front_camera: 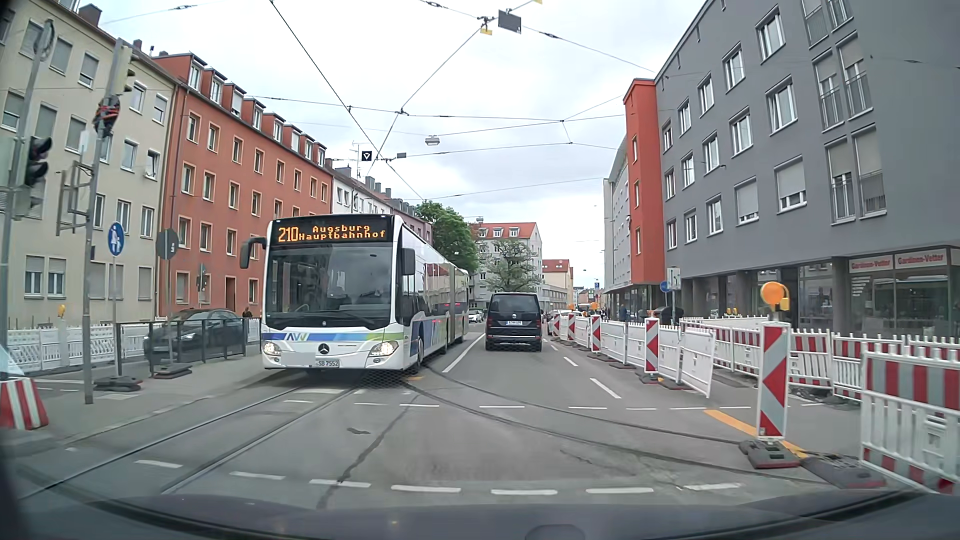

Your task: Follow the waypoints while adhering to traffic rules and regulations

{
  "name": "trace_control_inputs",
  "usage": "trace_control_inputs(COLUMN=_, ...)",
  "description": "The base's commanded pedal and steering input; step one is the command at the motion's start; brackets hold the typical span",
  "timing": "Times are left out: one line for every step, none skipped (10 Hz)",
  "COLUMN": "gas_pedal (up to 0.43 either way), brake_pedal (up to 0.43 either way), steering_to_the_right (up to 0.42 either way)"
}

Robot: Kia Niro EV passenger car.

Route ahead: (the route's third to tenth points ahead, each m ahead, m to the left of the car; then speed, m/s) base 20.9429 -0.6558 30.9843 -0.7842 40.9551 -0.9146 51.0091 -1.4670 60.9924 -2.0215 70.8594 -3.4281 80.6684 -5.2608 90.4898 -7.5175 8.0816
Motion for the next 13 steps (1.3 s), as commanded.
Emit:
trace_control_inputs(gas_pedal=0.177, brake_pedal=0.0, steering_to_the_right=0.002)
trace_control_inputs(gas_pedal=0.177, brake_pedal=0.0, steering_to_the_right=0.002)
trace_control_inputs(gas_pedal=0.177, brake_pedal=0.0, steering_to_the_right=0.002)
trace_control_inputs(gas_pedal=0.189, brake_pedal=0.0, steering_to_the_right=0.002)
trace_control_inputs(gas_pedal=0.197, brake_pedal=0.0, steering_to_the_right=0.002)
trace_control_inputs(gas_pedal=0.197, brake_pedal=0.0, steering_to_the_right=0.002)
trace_control_inputs(gas_pedal=0.197, brake_pedal=0.0, steering_to_the_right=0.002)
trace_control_inputs(gas_pedal=0.197, brake_pedal=0.0, steering_to_the_right=0.002)
trace_control_inputs(gas_pedal=0.197, brake_pedal=0.0, steering_to_the_right=0.001)
trace_control_inputs(gas_pedal=0.197, brake_pedal=0.0, steering_to_the_right=0.0)
trace_control_inputs(gas_pedal=0.197, brake_pedal=0.0, steering_to_the_right=-0.006)
trace_control_inputs(gas_pedal=0.209, brake_pedal=0.0, steering_to_the_right=-0.008)
trace_control_inputs(gas_pedal=0.209, brake_pedal=0.0, steering_to_the_right=-0.007)
